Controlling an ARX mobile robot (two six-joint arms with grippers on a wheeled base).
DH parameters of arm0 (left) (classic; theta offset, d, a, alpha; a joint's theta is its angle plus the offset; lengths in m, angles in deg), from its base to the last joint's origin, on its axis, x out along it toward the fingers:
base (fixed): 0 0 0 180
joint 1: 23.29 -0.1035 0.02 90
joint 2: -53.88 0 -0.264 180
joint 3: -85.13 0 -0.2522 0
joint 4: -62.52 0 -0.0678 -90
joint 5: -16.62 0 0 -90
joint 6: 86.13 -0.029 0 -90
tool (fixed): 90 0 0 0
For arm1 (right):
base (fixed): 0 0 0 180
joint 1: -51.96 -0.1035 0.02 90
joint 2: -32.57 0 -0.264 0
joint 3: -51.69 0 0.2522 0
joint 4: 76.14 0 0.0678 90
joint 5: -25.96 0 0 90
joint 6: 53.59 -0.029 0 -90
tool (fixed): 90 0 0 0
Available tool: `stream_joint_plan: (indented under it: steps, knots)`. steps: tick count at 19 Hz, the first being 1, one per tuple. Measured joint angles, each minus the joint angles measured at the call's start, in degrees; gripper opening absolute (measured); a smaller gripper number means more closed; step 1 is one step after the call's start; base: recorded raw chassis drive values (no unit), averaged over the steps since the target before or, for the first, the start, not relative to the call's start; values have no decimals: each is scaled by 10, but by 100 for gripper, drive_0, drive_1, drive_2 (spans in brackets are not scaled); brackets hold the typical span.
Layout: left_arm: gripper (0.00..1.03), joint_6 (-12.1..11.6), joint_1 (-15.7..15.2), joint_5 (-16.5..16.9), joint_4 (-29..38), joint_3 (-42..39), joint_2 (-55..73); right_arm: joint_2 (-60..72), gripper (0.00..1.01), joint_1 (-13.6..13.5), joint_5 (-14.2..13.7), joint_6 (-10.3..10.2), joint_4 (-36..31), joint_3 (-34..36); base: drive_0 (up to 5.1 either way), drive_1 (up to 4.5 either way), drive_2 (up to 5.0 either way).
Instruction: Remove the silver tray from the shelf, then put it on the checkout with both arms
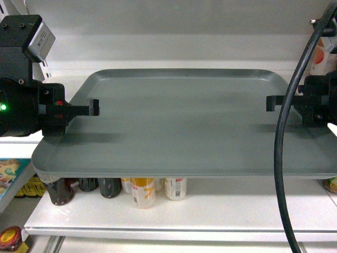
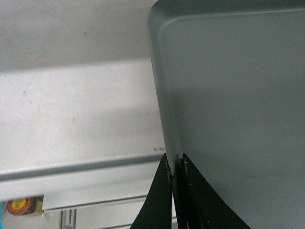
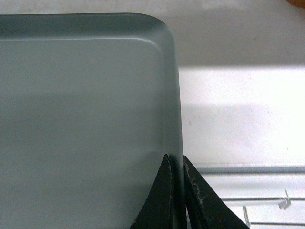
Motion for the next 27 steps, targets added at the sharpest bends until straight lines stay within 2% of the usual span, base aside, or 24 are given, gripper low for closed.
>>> stream_joint_plan:
  steps: [27]
  knots:
    - [3, -3, 0, 0, -1, -1, 0, 0, 3, -1, 0, 0, 0, 1, 8, -410, 426]
